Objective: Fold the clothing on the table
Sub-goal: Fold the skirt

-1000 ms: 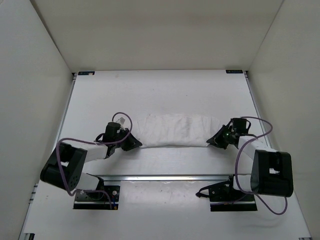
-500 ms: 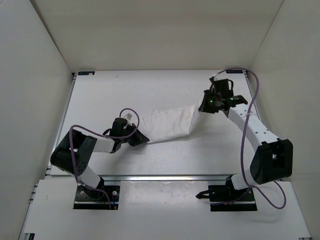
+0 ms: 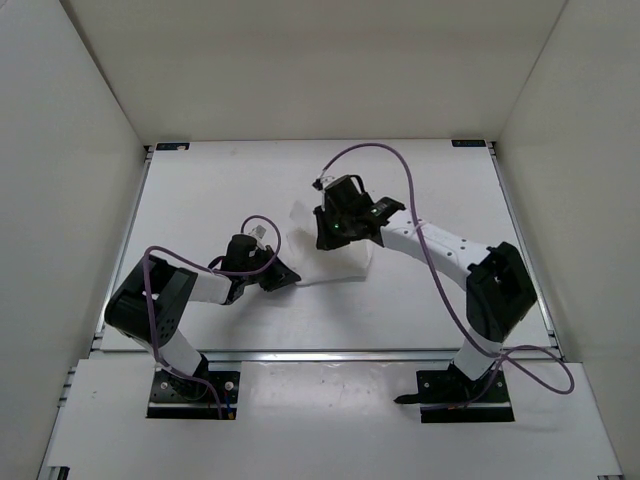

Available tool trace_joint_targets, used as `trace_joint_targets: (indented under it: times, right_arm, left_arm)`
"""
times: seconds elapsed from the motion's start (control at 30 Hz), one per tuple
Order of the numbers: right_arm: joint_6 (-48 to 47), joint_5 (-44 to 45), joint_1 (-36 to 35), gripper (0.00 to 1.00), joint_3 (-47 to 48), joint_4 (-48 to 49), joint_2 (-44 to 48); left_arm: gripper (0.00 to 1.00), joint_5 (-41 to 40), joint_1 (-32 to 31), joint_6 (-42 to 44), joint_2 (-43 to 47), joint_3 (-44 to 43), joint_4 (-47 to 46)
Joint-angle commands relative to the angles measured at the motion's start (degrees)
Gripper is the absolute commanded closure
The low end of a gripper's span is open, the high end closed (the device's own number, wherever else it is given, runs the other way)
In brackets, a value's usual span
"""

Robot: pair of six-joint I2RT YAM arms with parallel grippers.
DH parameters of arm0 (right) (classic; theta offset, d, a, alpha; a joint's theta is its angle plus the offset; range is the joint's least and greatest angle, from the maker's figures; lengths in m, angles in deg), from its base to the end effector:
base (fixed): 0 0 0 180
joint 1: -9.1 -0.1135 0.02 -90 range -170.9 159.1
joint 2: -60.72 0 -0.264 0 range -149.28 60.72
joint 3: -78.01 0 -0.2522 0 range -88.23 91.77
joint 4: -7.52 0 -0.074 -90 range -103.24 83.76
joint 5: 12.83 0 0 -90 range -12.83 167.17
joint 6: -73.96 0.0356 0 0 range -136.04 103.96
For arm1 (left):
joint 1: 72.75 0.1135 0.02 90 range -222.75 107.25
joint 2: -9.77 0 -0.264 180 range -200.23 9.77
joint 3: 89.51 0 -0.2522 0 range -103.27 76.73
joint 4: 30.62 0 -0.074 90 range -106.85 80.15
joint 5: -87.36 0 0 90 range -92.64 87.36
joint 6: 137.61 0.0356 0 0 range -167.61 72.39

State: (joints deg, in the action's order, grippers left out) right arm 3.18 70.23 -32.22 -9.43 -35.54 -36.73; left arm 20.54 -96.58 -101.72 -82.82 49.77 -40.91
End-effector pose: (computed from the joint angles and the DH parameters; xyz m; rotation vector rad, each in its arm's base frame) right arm 0.2816 0.2533 0.2726 -0.5357 2.4397 0.6146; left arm 0.2390 -0.1209 0.1080 -0.4307 2.4748 -1.1062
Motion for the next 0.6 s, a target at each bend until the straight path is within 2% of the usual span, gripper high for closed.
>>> trace_joint_targets:
  times: [0.0,0.13,0.23,0.27,0.37,0.43,0.57]
  right_arm:
    - [2.2,-2.6,-2.6,1.00,1.3,5.8,-2.5]
    - [3.7,-6.0,-4.0,1.00,1.9,6.5,-6.8]
    - [4.2,-11.7,-4.6,0.98,2.1,6.7,-8.9]
    - [3.7,-14.6,-4.2,0.94,2.1,6.9,-9.2]
    - [3.7,-18.5,-4.3,0.67,1.4,9.2,-6.9]
    - [2.8,-20.7,-4.1,0.61,-0.3,10.9,-4.1]
    - [4.1,-24.1,-0.4,0.58,-6.6,16.1,4.6]
  left_arm:
    - [1.00,0.8,-0.4,0.0,0.0,-0.6,-1.4]
    - [1.00,1.3,0.6,0.1,0.4,-0.2,-1.9]
    - [0.98,1.8,0.5,0.1,0.8,0.5,-2.0]
    - [0.92,2.3,0.7,-0.3,0.7,0.2,-2.7]
    - [0.81,2.9,1.6,-0.9,1.7,1.4,-3.4]
    - [0.68,3.2,1.9,-1.7,3.2,1.8,-3.3]
    - [0.57,4.1,2.9,-3.6,6.4,5.7,-5.7]
